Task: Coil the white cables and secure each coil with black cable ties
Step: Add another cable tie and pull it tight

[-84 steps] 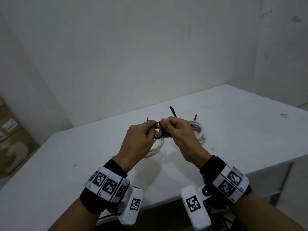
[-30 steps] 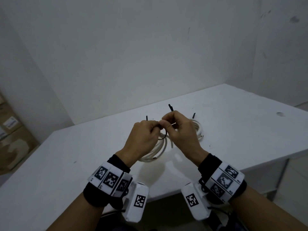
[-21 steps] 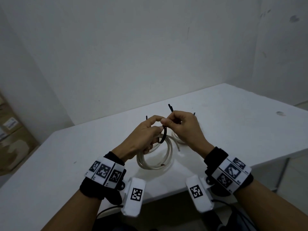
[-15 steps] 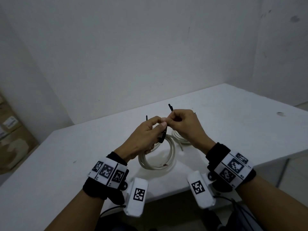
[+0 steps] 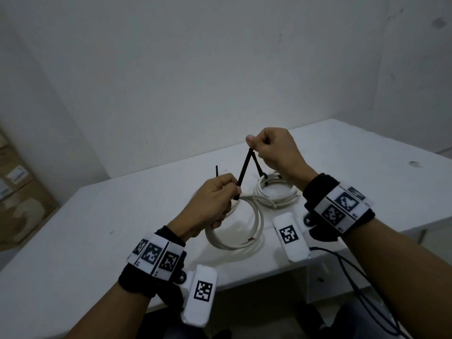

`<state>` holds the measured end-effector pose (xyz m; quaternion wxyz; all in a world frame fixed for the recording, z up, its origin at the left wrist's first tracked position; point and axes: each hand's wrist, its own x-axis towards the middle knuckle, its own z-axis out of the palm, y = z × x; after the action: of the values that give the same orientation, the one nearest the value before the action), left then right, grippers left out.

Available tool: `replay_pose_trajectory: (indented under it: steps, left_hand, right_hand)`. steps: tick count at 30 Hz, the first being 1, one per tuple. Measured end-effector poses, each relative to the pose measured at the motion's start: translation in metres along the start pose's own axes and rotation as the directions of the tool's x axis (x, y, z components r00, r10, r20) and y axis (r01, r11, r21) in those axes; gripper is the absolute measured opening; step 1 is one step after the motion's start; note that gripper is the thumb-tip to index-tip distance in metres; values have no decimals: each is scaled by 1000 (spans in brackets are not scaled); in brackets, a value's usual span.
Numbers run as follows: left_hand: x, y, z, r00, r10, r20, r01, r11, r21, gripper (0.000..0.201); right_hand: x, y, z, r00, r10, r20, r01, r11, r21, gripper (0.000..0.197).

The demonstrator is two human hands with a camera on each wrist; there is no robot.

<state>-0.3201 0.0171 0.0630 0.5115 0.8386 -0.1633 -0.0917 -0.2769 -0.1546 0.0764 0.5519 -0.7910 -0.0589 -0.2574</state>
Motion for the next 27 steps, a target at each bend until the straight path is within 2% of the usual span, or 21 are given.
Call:
replay_pose_trajectory:
  steps: [2,5,7,9,11,13,16,19,24,27]
  left_hand:
    - [0,-1,-4,1000,1,-29,-2,1000,-30,22]
    - [-1,-9,-12,992,-62,-110,51,993,-105,36]
    - [-2,-12,-21,979,-92,-181,65,987,-147,29]
    - [0,-13,-29,970,-95,-223,56,983,-174,20]
    - [3,-11,-32,967,-97,-236,52,981,-189,16]
    - [5,-8,-32,969,-104,-224,59,978,-200,16]
    - [5,-8,-27,972,-114,-206,71,975,-209,24]
    - [5,-9,-25,961,-119,-249,65,974,-215,28]
    - [8,-11,-21,913,-144,-382,27,955,-294,16]
    - [9,-7,-18,913,-161,-376,24,938,-345,7]
  right_hand:
    - [1,2,2,999,11,-36,-10,1000,19,33]
    - [3,8,-11,992,16,-124,-8,998,66,32]
    - [-5,12,-19,999,-23,-28,25,998,62,26]
    - [-23,19,-16,991,-119,68,121,992,-30,19]
    - [-43,26,-6,971,-202,128,213,973,-85,11]
    - [-54,34,3,956,-240,168,266,951,-154,11]
    - [-56,40,8,955,-185,232,230,956,-183,15]
    - [-56,37,11,946,-108,307,154,979,-131,12]
    - [-65,26,18,943,-25,333,22,1000,14,13]
    - [-68,30,27,961,-72,267,86,996,-39,8]
